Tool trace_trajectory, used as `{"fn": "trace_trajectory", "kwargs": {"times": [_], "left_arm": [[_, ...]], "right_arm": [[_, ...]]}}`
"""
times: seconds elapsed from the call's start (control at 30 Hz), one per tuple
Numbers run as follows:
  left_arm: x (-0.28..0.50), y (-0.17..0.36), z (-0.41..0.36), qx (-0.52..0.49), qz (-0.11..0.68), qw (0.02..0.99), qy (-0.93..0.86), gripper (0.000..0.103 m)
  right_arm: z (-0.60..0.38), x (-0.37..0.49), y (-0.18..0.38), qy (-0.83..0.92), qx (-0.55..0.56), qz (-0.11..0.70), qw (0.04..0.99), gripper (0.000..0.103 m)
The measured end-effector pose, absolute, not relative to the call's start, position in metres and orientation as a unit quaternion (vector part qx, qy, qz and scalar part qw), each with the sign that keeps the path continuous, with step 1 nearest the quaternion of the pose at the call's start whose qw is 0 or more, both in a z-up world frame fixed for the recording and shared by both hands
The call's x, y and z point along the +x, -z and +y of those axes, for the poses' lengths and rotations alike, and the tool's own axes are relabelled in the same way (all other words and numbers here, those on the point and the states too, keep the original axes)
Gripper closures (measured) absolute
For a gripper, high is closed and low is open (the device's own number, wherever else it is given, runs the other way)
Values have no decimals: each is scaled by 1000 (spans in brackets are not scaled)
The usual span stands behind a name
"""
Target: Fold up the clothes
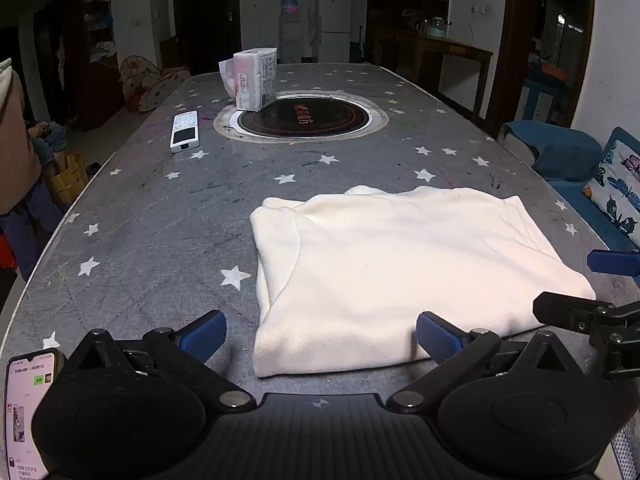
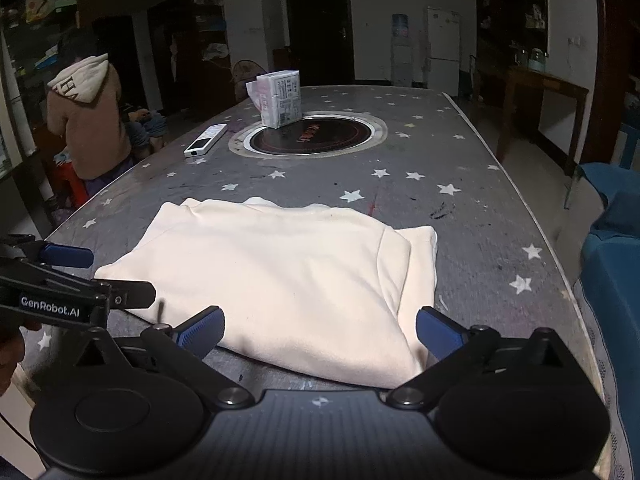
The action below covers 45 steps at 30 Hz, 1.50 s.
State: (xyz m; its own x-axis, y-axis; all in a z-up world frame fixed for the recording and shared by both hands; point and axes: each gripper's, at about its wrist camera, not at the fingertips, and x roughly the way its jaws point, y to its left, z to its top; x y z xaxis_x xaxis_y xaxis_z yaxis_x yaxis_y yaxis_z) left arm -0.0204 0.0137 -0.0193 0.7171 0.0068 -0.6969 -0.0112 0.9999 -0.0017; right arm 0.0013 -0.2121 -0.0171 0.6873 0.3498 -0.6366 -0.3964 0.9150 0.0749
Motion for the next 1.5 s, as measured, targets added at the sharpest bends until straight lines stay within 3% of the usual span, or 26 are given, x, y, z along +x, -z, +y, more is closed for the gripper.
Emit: {"fn": "trace_trajectory", "kwargs": {"times": [1.5], "left_arm": [[-62, 18, -16, 37, 360, 932, -4, 0]], "right_arm": [[-209, -44, 23, -187, -44, 344, 919, 0]]}}
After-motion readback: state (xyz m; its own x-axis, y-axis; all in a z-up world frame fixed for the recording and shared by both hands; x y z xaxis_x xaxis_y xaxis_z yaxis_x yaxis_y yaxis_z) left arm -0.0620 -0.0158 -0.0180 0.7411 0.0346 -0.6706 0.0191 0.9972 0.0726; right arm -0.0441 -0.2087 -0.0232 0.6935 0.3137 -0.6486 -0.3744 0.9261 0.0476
